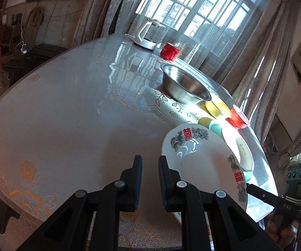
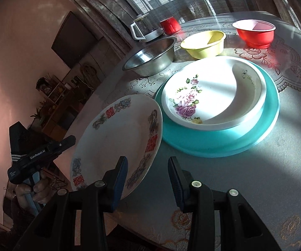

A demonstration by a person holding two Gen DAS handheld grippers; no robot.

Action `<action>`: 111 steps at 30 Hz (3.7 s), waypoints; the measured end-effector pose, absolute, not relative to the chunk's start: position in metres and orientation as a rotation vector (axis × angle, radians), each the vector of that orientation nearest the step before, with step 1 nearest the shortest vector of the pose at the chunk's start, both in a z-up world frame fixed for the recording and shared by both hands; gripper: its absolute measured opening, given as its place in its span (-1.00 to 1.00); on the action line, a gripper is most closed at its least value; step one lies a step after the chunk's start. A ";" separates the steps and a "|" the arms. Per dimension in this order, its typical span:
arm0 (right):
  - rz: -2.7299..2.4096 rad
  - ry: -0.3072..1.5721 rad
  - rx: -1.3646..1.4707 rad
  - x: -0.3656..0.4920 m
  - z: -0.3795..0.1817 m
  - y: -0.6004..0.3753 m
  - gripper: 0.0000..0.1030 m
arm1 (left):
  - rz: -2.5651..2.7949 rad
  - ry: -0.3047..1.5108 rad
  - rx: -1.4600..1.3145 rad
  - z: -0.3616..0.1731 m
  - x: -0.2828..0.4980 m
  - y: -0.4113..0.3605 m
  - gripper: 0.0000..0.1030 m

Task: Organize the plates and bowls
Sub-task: 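Grasp the rim of the large double-happiness plate with the left tool, then lift the double-happiness plate with the left tool toward the stacked plates, then lower the double-happiness plate onto the rose plate with the left tool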

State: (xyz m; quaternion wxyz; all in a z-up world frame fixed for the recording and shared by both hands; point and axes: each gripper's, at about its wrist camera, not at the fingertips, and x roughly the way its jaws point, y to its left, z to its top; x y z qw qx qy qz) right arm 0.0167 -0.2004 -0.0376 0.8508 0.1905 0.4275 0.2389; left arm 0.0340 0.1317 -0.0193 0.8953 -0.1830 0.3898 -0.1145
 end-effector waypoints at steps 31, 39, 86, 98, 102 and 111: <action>0.608 0.849 0.506 0.026 -0.063 -0.193 -0.31 | -0.327 0.881 -0.272 -0.047 0.061 0.092 -0.44; 0.619 0.883 0.534 0.029 -0.063 -0.196 -0.31 | -0.318 0.897 -0.263 -0.046 0.066 0.093 -0.45; 0.564 0.881 0.376 0.029 -0.056 -0.173 -0.67 | -0.337 0.863 -0.241 -0.047 0.051 0.092 -0.52; 0.540 0.849 0.319 0.030 -0.046 -0.169 -0.62 | -0.365 0.831 -0.236 -0.039 0.038 0.090 -0.52; 0.534 0.846 0.300 0.032 -0.046 -0.167 -0.62 | -0.370 0.834 -0.234 -0.041 0.035 0.089 -0.52; 0.523 0.783 0.298 0.029 -0.031 -0.178 -0.62 | -0.413 0.775 -0.194 -0.020 0.034 0.077 -0.52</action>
